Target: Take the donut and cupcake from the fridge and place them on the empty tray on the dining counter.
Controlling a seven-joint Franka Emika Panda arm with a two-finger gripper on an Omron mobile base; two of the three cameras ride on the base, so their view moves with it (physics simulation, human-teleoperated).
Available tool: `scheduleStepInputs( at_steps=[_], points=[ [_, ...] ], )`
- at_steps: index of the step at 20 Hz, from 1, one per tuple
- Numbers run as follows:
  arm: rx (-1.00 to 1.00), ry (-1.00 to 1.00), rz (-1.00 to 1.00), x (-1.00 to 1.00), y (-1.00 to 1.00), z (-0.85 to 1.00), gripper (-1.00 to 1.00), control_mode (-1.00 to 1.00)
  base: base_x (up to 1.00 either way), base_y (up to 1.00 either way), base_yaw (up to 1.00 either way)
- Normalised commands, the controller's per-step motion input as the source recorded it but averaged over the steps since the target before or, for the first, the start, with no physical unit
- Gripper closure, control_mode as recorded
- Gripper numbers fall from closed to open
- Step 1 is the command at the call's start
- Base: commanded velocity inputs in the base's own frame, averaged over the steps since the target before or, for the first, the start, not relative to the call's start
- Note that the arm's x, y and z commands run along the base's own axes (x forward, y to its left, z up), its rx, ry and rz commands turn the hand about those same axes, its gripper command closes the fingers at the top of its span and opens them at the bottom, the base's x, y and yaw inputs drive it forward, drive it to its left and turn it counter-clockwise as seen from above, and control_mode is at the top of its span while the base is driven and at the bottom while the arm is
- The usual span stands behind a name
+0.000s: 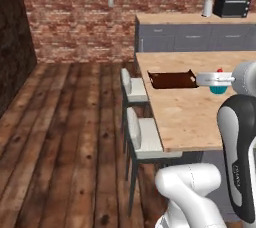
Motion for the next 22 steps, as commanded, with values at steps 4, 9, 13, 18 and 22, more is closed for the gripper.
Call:
scheduleStepInputs(
  at_steps=[4, 9, 13, 18, 22],
  points=[
    [0.00, 0.00, 0.00, 0.00, 0.00, 0.00, 1.00, 1.00, 1.00, 1.00, -0.54],
    [0.00, 0.00, 0.00, 0.00, 0.00, 0.00, 1.00, 1.00, 0.85, 1.00, -0.45],
    [0.00, 0.00, 0.00, 0.00, 0.00, 0.00, 1.00, 1.00, 0.84, 0.94, -0.61],
    [0.00, 0.00, 0.00, 0.00, 0.00, 0.00, 1.00, 1.00, 0.77, 0.79, -0.72],
    [0.00, 0.00, 0.00, 0.00, 0.00, 0.00, 1.00, 1.00, -0.56, 1.00, -0.34]
  ],
)
